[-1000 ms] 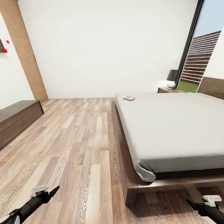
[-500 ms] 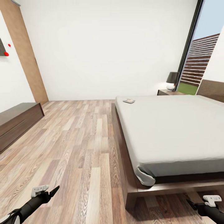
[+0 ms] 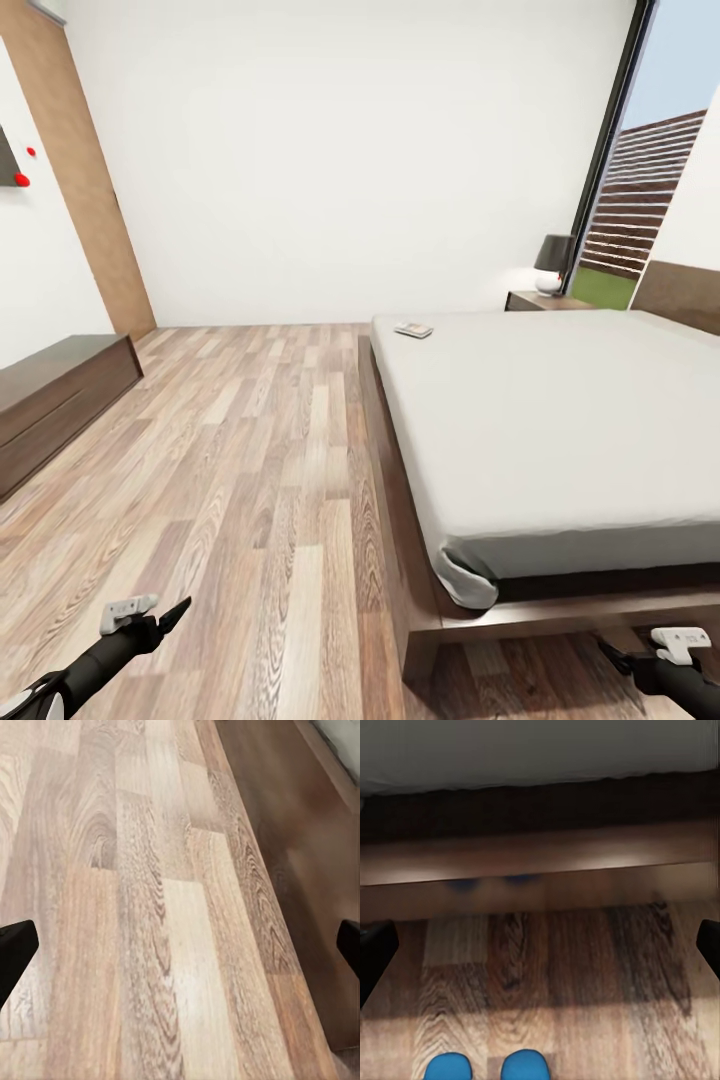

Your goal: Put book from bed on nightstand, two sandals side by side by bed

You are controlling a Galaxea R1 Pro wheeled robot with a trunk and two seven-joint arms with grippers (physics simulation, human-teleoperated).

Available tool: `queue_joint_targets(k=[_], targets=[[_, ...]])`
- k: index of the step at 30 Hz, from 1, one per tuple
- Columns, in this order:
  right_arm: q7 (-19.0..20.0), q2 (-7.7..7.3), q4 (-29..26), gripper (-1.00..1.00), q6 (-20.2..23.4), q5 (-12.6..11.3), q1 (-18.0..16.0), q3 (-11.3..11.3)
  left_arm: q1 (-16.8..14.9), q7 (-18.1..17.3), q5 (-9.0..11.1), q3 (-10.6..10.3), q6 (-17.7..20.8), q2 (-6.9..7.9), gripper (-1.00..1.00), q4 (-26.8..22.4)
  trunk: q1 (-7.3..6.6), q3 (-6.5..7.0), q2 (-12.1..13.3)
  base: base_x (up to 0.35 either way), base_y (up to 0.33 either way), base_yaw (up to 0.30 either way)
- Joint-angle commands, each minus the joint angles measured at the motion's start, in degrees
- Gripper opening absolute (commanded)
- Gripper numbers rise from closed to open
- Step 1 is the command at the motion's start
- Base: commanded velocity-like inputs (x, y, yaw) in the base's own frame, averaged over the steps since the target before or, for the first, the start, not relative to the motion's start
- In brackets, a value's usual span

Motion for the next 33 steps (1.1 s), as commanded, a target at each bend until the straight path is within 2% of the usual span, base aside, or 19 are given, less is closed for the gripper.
queue_joint_targets(k=[1, 13, 33], targets=[[0.2, 0.04, 0.1, 1.0, -0.2, -0.5, 0.0, 0.5, -0.1, -0.4, -0.6, 0.4, 0.1, -0.06, 1.0, -0.1, -0.24, 0.13, 0.4, 0.0, 0.0, 0.0], [0.2, 1.7, 0.1, 1.0, -0.2, -0.5, 0.0, 0.5, -0.1, -0.4, -0.6, 0.4, 0.1, -0.06, 1.0, -0.1, -2.87, 2.28, 5.2, 0.0, 0.0, 0.0], [0.2, 1.91, 0.1, 1.0, -0.2, -0.5, 0.0, 0.4, -0.1, -0.4, -0.6, 0.4, 0.1, -0.1, 1.0, -0.1, -7.26, 5.87, 13.2, 0.0, 0.0, 0.0]])
